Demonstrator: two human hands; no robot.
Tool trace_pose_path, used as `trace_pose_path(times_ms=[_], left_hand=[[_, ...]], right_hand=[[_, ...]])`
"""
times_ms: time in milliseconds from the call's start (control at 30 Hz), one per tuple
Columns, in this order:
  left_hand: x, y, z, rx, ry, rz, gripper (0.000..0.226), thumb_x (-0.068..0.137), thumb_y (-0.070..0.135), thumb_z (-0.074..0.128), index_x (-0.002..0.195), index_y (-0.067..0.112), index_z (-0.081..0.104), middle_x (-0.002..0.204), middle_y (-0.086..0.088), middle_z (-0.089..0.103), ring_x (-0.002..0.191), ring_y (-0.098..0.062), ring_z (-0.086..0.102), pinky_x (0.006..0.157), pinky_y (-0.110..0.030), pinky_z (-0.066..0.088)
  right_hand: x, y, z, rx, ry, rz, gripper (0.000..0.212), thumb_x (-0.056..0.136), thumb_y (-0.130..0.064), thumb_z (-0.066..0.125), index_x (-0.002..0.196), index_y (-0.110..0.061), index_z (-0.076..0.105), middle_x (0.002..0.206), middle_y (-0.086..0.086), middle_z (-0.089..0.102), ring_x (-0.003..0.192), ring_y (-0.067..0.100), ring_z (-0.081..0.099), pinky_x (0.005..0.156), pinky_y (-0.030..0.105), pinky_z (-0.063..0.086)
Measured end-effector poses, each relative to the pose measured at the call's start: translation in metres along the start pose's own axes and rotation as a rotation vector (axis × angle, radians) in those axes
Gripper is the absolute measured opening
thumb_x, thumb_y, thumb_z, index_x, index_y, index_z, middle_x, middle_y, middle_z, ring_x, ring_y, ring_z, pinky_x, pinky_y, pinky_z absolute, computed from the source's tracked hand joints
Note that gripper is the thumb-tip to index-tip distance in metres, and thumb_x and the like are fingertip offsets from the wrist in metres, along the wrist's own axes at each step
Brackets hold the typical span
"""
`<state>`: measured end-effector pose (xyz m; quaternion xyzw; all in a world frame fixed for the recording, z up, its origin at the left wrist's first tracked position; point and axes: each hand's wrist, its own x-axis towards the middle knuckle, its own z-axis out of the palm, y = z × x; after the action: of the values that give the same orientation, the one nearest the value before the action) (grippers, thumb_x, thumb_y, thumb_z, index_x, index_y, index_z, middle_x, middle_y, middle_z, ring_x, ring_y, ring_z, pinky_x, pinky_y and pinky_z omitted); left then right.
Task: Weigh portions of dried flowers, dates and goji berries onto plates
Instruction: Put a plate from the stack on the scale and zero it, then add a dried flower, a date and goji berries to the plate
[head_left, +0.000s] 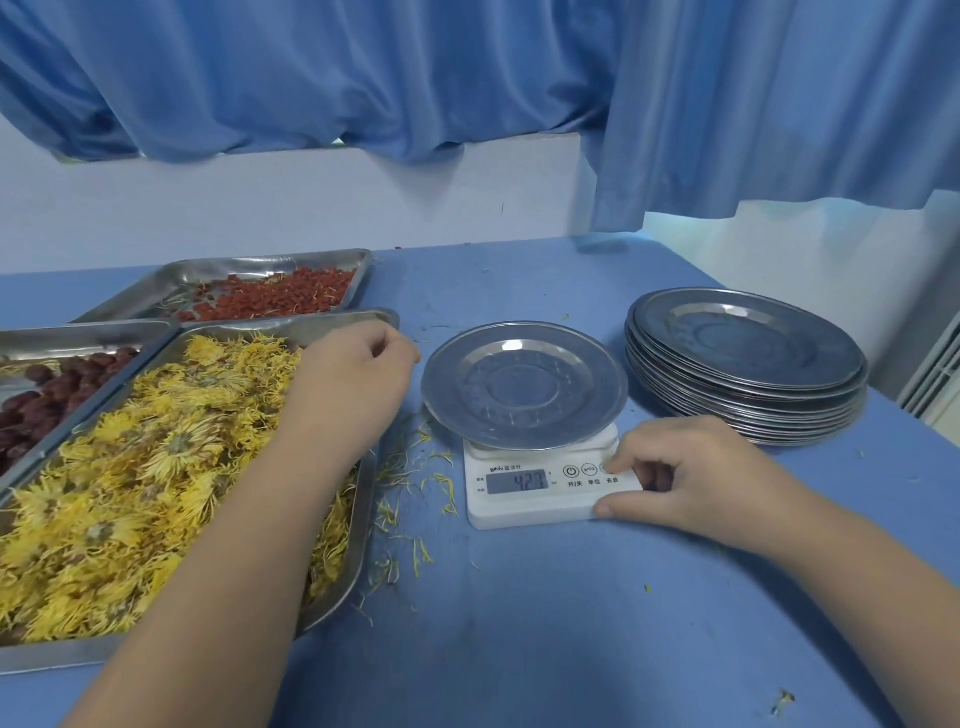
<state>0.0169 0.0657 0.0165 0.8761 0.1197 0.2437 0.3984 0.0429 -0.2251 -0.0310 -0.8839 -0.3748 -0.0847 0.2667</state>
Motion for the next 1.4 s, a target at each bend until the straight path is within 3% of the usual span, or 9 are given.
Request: trace_pose_path(times_ms=[133,400,533,733,900,1067,1233,1333,1400], left_hand=[[0.003,-0.008,0.006,0.050,-0.012,0.017,0.026,0.086,0.028,0.049,0.077,0.012,0.068,0.067,-0.002,0.063,0.055,-0.010,0.048,0.053,-0.029,0.039],[0.009,-0.019,0.002,-0.041,-0.034,-0.051,0.025,0.086,0.027,0.051,0.069,0.024,0.070,0.057,0.015,0.062,0.044,-0.002,0.048,0.050,-0.025,0.035],[0.007,-0.015,0.004,-0.007,-0.054,-0.044,0.023,0.085,0.026,0.050,0.073,0.023,0.070,0.064,0.008,0.064,0.058,-0.011,0.057,0.053,-0.026,0.038],[0.006,-0.019,-0.001,-0.017,-0.059,-0.042,0.026,0.088,0.024,0.049,0.073,0.023,0.069,0.066,0.002,0.065,0.050,-0.011,0.047,0.050,-0.025,0.037],[0.002,-0.020,-0.002,-0.003,-0.062,-0.036,0.025,0.090,0.023,0.049,0.075,0.020,0.068,0.071,0.003,0.066,0.065,-0.014,0.058,0.058,-0.028,0.044],[-0.008,-0.018,-0.012,-0.022,-0.055,0.060,0.021,0.092,0.024,0.052,0.078,0.027,0.067,0.067,0.020,0.063,0.055,0.001,0.053,0.050,-0.018,0.038],[-0.011,-0.018,-0.056,-0.058,0.007,0.127,0.019,0.093,0.034,0.052,0.081,0.038,0.067,0.071,0.014,0.066,0.048,-0.002,0.053,0.039,-0.016,0.040],[-0.002,-0.022,-0.094,0.099,0.062,0.148,0.019,0.093,0.042,0.049,0.082,0.037,0.064,0.074,0.009,0.067,0.061,-0.011,0.061,0.052,-0.028,0.048],[0.007,-0.025,-0.117,0.208,0.076,0.162,0.025,0.094,0.050,0.048,0.082,0.033,0.061,0.072,0.008,0.063,0.066,-0.011,0.059,0.055,-0.028,0.041]], right_hand=[[-0.001,-0.005,0.001,0.008,0.028,-0.014,0.045,0.065,-0.063,0.068,0.082,-0.022,0.075,0.063,-0.011,0.057,0.058,0.004,0.052,0.058,0.015,0.040],[-0.004,-0.011,0.004,-0.023,0.074,-0.002,0.044,0.069,-0.062,0.066,0.079,-0.019,0.075,0.064,-0.008,0.057,0.058,0.002,0.050,0.057,0.022,0.042],[-0.002,-0.009,0.006,-0.040,0.081,-0.035,0.046,0.071,-0.065,0.063,0.078,-0.021,0.073,0.064,-0.009,0.057,0.059,0.002,0.050,0.056,0.022,0.043],[-0.003,-0.002,0.012,-0.051,0.103,-0.066,0.042,0.071,-0.067,0.066,0.086,-0.028,0.069,0.068,-0.013,0.057,0.063,0.005,0.054,0.057,0.016,0.044],[0.000,-0.003,0.013,-0.019,0.138,-0.040,0.036,0.070,-0.065,0.065,0.083,-0.031,0.068,0.063,-0.014,0.058,0.060,0.005,0.056,0.056,0.011,0.041],[0.000,-0.013,0.015,-0.097,0.308,-0.043,0.037,0.083,-0.038,0.071,0.060,-0.026,0.045,0.052,-0.013,0.045,0.053,0.002,0.044,0.051,0.012,0.033],[0.031,-0.035,0.006,-0.063,0.476,-0.093,0.046,0.081,-0.022,0.064,0.054,-0.020,0.027,0.047,-0.010,0.028,0.049,0.009,0.030,0.048,0.016,0.027],[0.059,-0.039,0.002,-0.024,0.529,-0.087,0.054,0.084,-0.016,0.069,0.052,-0.015,0.026,0.046,-0.005,0.024,0.050,0.010,0.028,0.049,0.016,0.027],[0.069,-0.037,0.006,-0.029,0.566,-0.057,0.053,0.082,-0.011,0.070,0.052,-0.012,0.027,0.046,-0.002,0.026,0.051,0.012,0.029,0.051,0.018,0.028]])
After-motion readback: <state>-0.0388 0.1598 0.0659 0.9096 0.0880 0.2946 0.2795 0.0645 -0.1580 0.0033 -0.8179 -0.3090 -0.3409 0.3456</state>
